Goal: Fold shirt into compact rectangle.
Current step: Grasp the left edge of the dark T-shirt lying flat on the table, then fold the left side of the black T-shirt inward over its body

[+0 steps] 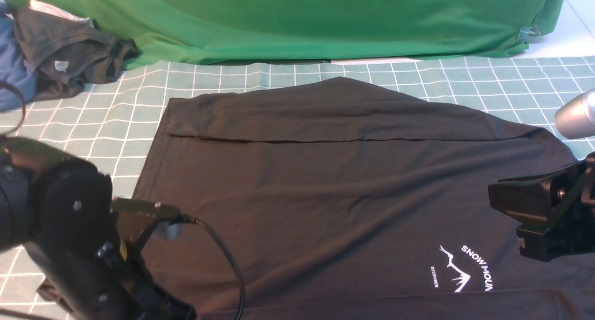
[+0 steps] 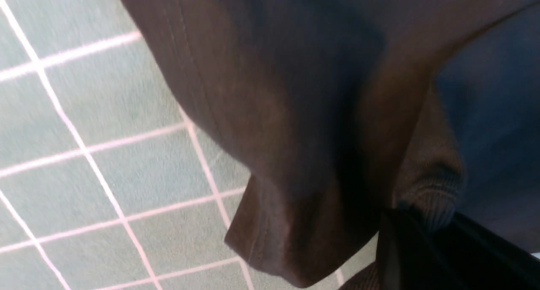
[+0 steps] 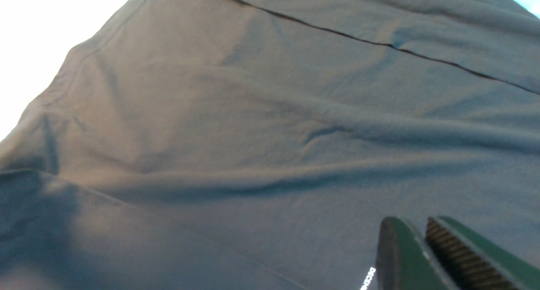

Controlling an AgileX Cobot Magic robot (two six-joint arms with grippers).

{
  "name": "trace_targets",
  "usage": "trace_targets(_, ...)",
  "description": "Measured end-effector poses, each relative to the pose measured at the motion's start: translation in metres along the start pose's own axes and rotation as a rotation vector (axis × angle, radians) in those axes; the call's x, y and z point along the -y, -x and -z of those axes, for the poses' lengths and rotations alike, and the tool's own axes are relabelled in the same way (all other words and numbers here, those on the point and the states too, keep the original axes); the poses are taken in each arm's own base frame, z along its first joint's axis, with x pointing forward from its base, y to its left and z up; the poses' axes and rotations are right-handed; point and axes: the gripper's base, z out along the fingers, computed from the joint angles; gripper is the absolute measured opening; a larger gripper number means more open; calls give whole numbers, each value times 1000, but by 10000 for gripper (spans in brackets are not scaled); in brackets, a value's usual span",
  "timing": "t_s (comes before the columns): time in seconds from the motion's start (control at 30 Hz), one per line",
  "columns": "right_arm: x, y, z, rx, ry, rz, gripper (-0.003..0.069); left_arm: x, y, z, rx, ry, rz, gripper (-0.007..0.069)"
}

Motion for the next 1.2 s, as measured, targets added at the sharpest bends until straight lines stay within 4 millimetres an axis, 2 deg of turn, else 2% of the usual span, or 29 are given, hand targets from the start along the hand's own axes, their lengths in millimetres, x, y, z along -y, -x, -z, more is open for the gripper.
trace_targets(0.17, 0, 0, 0, 0, 0, 0, 85, 2, 18, 26, 109, 16, -25, 22)
trace_targets(0.27, 0, 0, 0, 0, 0, 0, 89, 2, 35, 49, 244, 49, -36, 21)
trace_targets(0.47, 0, 0, 0, 0, 0, 0, 92, -6, 64, 74, 384, 112, 4, 21)
trace_targets(0.57, 0, 0, 0, 0, 0, 0, 92, -14, 75, 73, 379, 126, 31, 21)
trace_targets(0.77, 0, 0, 0, 0, 0, 0, 92, -35, 100, 54, 363, 155, 71, 22)
trace_targets(1.0, 0, 0, 0, 0, 0, 0, 92, -38, 119, 41, 416, 177, 39, 22)
trace_targets(1.2, 0, 0, 0, 0, 0, 0, 92, -41, 128, 26, 389, 209, 14, 22)
